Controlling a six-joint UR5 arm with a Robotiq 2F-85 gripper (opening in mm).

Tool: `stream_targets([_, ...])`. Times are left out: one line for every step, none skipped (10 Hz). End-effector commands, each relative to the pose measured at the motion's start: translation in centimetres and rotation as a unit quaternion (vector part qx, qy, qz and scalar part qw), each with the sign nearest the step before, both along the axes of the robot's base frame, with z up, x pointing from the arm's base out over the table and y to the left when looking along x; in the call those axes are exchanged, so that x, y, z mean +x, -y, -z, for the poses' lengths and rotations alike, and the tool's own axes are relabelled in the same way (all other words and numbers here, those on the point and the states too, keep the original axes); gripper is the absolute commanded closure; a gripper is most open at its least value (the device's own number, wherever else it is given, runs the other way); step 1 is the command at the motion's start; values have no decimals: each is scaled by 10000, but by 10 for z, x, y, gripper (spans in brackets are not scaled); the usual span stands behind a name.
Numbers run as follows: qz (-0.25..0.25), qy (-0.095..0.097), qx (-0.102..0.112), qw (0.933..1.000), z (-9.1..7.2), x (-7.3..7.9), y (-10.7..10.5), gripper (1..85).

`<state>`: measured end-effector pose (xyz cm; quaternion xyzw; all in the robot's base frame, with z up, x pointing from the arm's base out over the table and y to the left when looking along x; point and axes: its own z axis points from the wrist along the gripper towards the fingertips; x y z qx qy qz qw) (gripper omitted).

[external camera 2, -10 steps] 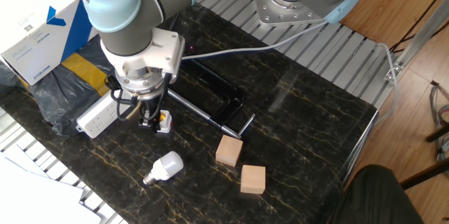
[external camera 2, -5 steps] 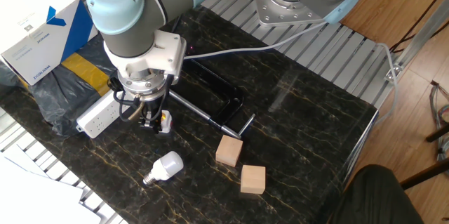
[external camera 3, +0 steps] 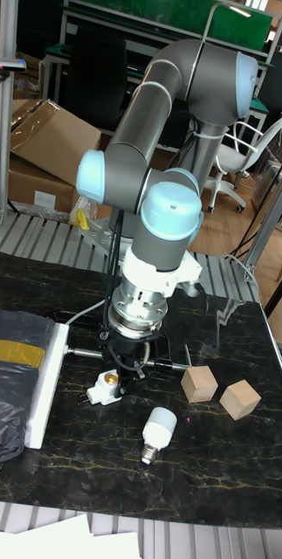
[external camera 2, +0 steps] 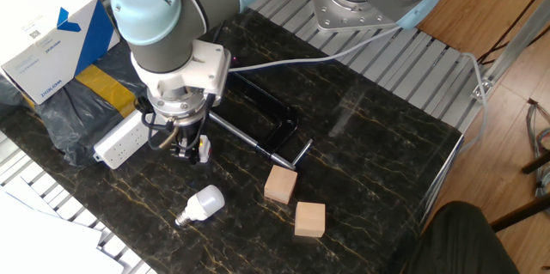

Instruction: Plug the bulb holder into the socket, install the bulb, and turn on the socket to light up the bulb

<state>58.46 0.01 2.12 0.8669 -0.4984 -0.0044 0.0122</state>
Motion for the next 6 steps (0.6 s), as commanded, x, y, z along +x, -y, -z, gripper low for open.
stream_targets([63,17,36,10000,3,0,-1,310])
stream_targets([71,-5,28,10000,4,-1,0,317])
stream_targets([94,-5,28,10000,4,-2,0,327])
stream_targets([117,-20,35,9999,4,-3,0,343])
stream_targets([140,-43,42,9999,3,-4,0,360])
stream_targets([156,-51,42,9999,2,-5,0,393])
